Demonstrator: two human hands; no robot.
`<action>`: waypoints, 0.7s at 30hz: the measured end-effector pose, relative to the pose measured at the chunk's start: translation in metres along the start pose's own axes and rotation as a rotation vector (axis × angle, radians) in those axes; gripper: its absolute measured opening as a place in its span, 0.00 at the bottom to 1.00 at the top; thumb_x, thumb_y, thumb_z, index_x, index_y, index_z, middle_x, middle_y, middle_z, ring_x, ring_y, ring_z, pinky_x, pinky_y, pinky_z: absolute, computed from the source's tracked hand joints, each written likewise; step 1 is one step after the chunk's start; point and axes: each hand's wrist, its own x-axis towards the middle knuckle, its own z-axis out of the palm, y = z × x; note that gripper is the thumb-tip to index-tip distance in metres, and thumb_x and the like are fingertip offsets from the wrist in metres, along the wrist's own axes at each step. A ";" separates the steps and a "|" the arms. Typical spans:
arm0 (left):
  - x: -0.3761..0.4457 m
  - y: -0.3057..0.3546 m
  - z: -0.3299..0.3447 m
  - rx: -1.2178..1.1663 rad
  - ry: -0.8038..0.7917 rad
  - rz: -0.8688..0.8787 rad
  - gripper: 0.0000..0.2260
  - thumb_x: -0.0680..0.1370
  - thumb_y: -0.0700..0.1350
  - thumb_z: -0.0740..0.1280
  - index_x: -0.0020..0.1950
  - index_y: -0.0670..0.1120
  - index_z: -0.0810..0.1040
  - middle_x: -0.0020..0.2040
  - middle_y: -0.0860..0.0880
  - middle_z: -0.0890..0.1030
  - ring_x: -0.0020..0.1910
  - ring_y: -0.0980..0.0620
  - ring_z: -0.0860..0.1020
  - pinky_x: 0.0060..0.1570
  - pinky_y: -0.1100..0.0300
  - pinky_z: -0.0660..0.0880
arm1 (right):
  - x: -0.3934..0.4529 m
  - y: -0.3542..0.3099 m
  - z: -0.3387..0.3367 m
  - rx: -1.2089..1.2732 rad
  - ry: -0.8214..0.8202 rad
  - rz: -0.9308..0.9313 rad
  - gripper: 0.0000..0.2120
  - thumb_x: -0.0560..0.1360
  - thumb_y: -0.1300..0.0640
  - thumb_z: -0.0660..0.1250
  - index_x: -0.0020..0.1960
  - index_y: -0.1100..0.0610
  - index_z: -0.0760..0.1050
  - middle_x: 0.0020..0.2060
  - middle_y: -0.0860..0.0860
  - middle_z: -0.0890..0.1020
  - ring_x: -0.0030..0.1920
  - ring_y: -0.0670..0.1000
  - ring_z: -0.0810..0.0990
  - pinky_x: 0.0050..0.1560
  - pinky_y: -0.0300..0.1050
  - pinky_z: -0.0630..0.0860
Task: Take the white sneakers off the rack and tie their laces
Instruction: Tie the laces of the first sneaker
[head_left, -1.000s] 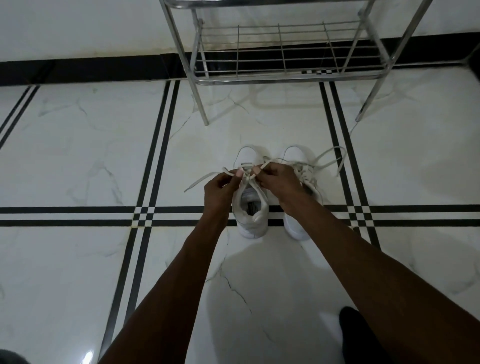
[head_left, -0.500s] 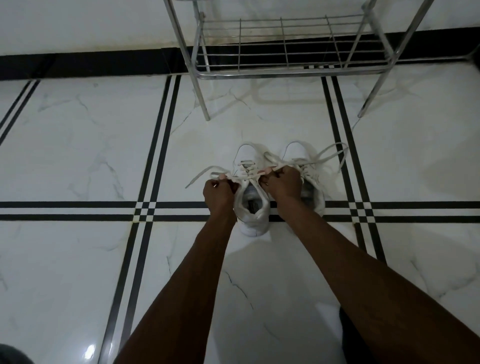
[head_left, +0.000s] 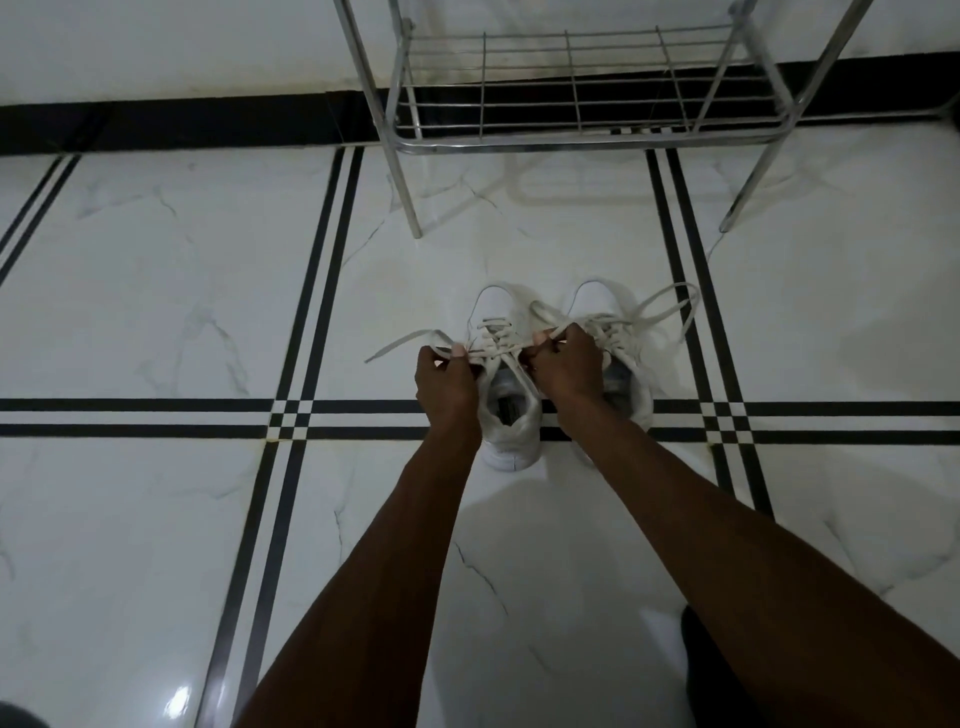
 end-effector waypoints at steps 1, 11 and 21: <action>-0.001 -0.001 0.002 -0.017 0.022 -0.016 0.07 0.81 0.48 0.65 0.51 0.45 0.77 0.51 0.45 0.83 0.52 0.44 0.82 0.59 0.43 0.80 | 0.001 0.001 0.002 0.007 0.008 0.025 0.13 0.79 0.54 0.66 0.55 0.65 0.76 0.53 0.60 0.83 0.55 0.60 0.80 0.49 0.45 0.72; 0.005 0.000 -0.008 -0.102 0.009 -0.060 0.09 0.76 0.49 0.72 0.46 0.44 0.78 0.47 0.41 0.85 0.46 0.44 0.85 0.51 0.44 0.84 | 0.015 0.004 0.000 0.261 -0.079 0.209 0.07 0.70 0.55 0.73 0.42 0.59 0.81 0.44 0.58 0.86 0.45 0.59 0.85 0.50 0.60 0.83; 0.020 0.011 -0.048 0.727 -0.099 0.761 0.18 0.77 0.39 0.71 0.67 0.47 0.76 0.67 0.46 0.75 0.67 0.41 0.68 0.61 0.47 0.69 | 0.004 -0.010 -0.040 -0.460 -0.010 -0.554 0.13 0.73 0.58 0.73 0.56 0.56 0.79 0.51 0.57 0.81 0.52 0.57 0.79 0.50 0.51 0.78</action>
